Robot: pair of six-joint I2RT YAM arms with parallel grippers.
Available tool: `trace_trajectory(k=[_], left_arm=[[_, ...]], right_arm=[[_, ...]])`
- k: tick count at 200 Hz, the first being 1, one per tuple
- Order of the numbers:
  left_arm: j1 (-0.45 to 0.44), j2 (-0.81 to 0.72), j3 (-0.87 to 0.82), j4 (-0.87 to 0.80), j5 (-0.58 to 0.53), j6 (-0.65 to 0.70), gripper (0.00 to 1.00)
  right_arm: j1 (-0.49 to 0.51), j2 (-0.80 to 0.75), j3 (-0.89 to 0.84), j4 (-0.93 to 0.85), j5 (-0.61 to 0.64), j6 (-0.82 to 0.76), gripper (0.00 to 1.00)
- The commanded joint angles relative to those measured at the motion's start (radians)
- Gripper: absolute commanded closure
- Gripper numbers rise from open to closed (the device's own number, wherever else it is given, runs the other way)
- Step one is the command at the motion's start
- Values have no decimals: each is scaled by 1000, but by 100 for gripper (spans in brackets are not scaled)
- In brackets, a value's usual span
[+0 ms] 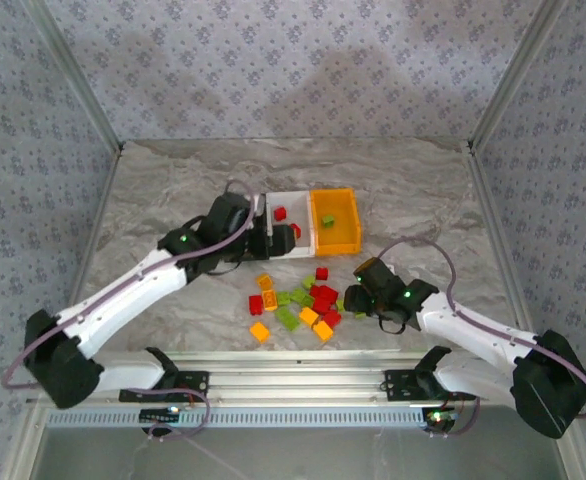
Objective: Sort the legos into containers by color
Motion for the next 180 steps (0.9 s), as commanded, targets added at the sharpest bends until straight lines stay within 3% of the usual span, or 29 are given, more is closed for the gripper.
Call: trace_trajectory(k=[1, 88, 107, 144, 180], left_arm=[[0, -102, -69, -22, -44, -70, 1], [0, -325, -223, -99, -111, -138, 1], [0, -348, -239, -113, -119, -140, 0], [-1, -377, -264, -142, -115, -141, 0], [0, -393, -285, -152, -106, -130, 1]], right_arm=[[9, 15, -15, -23, 8, 24, 30], [17, 154, 3, 34, 28, 1, 40], [14, 173, 12, 34, 23, -8, 46], [11, 174, 54, 3, 23, -42, 66], [4, 125, 192, -75, 24, -118, 72]])
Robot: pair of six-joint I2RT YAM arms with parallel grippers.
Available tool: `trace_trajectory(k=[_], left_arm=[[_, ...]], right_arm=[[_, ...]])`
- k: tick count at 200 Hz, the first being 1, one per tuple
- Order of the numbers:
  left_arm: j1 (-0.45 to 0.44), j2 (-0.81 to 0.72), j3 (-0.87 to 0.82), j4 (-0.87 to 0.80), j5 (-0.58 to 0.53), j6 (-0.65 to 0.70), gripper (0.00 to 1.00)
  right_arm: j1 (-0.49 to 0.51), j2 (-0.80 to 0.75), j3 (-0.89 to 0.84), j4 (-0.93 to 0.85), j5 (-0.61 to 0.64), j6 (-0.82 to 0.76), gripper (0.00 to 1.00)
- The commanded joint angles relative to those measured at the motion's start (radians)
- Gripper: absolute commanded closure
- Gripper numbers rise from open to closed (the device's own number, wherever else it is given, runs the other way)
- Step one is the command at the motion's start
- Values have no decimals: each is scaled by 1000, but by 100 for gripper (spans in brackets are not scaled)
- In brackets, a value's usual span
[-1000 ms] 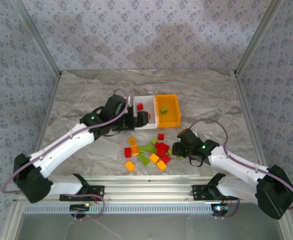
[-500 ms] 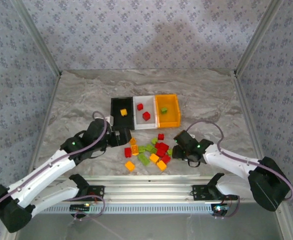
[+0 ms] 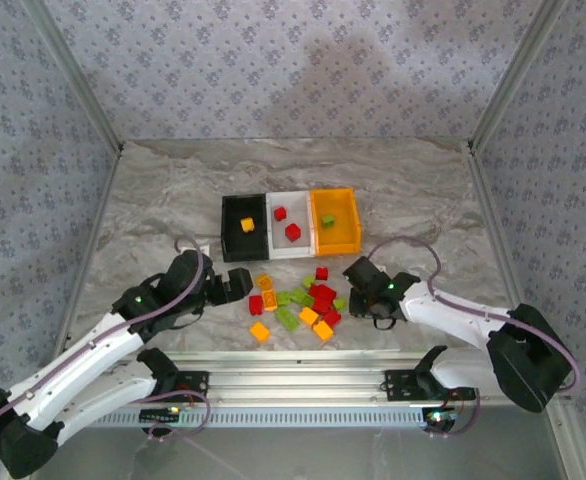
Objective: Sort the legos into containers by color
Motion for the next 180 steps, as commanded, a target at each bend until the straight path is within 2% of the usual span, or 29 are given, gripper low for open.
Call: trace_trajectory(k=[1, 21, 92, 136, 150, 167, 180], left_arm=[[0, -22, -12, -27, -4, 4, 1], [-1, -40, -33, -11, 3, 5, 0], [3, -72, -84, -18, -10, -30, 0], [17, -63, -101, -4, 23, 27, 1], [16, -50, -110, 19, 42, 42, 1], [15, -10, -113, 59, 100, 70, 4], [2, 36, -102, 89, 153, 102, 7]], right_arm=[[-4, -34, 118, -58, 4, -65, 72], [-24, 29, 241, -47, -2, -115, 72], [-167, 457, 663, 38, 32, -178, 67], [-220, 593, 778, 27, 62, -148, 64], [-232, 619, 804, 33, 43, -148, 59], [-239, 629, 824, 42, 18, -148, 39], [-239, 618, 824, 52, 19, -148, 33]])
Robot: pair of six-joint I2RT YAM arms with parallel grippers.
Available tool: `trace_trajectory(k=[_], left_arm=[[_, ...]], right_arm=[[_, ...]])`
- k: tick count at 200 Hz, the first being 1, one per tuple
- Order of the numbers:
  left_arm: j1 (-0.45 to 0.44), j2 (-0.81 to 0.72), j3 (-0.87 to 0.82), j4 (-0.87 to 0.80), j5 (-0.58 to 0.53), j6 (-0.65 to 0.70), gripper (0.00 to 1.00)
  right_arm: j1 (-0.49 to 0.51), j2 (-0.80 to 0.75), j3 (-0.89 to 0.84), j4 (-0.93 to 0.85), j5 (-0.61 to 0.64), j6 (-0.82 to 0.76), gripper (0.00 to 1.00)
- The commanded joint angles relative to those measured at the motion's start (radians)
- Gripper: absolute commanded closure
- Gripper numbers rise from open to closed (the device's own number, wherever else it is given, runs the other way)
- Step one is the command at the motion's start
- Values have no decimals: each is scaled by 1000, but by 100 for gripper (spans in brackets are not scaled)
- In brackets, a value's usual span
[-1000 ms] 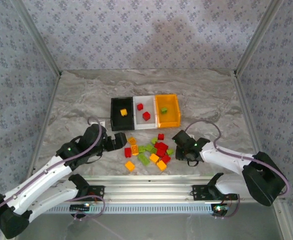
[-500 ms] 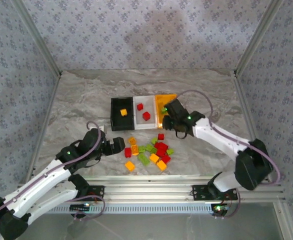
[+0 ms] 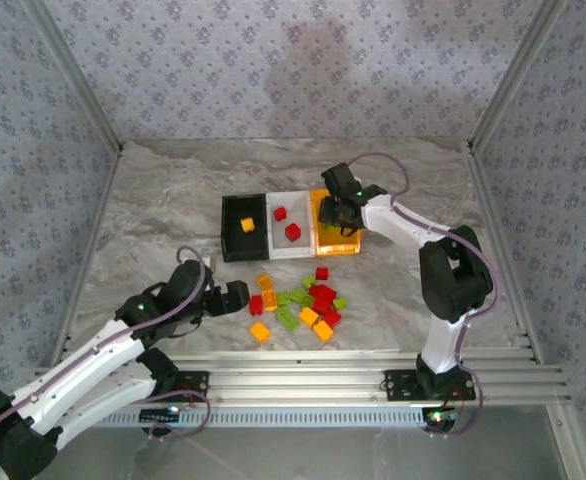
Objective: Sort the legos into containers by color
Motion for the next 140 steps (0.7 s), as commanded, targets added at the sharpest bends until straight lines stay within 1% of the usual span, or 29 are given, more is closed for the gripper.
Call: trace_trajectory(k=[1, 25, 50, 54, 72, 99, 106, 140], left_arm=[[-12, 61, 6, 67, 99, 70, 7], [-112, 151, 54, 61, 78, 115, 9], [-236, 246, 83, 87, 54, 145, 9], [-255, 264, 87, 87, 48, 149, 9], [-320, 346, 117, 71, 15, 162, 12], [-362, 443, 134, 65, -20, 163, 20], [-371, 462, 137, 64, -32, 163, 22], [-397, 549, 149, 67, -69, 164, 27]], right_arm=[[-2, -2, 38, 8, -7, 2, 33], [5, -48, 4, 28, -16, 2, 28], [16, -108, -69, 52, -19, 2, 27], [16, -116, -80, 54, -20, 25, 27], [19, -155, -130, 64, -20, 33, 27], [15, -215, -182, 78, -16, 48, 27], [13, -231, -226, 83, -16, 51, 27], [6, -291, -279, 92, -15, 58, 27]])
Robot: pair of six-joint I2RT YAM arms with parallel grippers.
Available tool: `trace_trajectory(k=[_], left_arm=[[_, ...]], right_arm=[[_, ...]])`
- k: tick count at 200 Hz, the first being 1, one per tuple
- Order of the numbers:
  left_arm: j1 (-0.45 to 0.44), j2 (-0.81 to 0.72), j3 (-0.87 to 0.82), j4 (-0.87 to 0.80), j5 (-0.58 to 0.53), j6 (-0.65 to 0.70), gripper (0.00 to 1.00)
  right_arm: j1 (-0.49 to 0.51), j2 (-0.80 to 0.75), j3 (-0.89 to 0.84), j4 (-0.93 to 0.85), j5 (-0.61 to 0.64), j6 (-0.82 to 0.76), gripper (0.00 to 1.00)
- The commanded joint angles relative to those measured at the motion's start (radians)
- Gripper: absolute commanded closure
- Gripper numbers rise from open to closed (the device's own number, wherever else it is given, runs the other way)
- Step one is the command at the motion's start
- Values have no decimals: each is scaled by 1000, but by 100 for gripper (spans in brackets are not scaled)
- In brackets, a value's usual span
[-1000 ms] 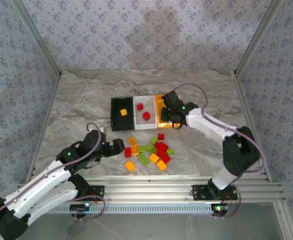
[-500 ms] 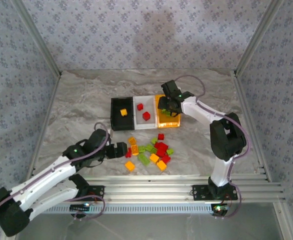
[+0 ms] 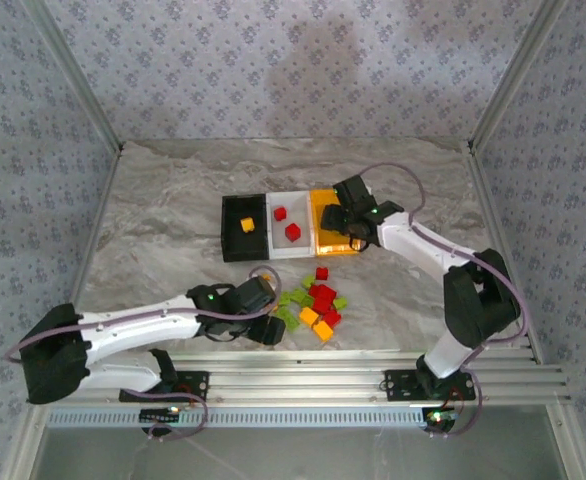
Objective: Sort the legos into containers by color
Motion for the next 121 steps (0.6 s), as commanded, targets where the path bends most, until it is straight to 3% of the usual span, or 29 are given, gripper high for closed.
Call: trace_trajectory(k=[1, 37, 62, 87, 121], left_arm=[[-18, 48, 38, -2, -51, 20, 27], [-45, 123, 49, -1, -85, 26, 32], [-58, 145, 54, -4, -120, 21, 42], [-60, 117, 53, -1, -124, 21, 53], [-58, 35, 101, -81, -187, 32, 57]], right_arm=[[-7, -55, -30, 9, 4, 26, 27], [-18, -101, -59, 7, 7, 30, 26], [-31, -124, -77, 6, 7, 37, 26], [-37, -136, -89, 5, 8, 40, 26], [-39, -164, -112, 13, 10, 40, 27]])
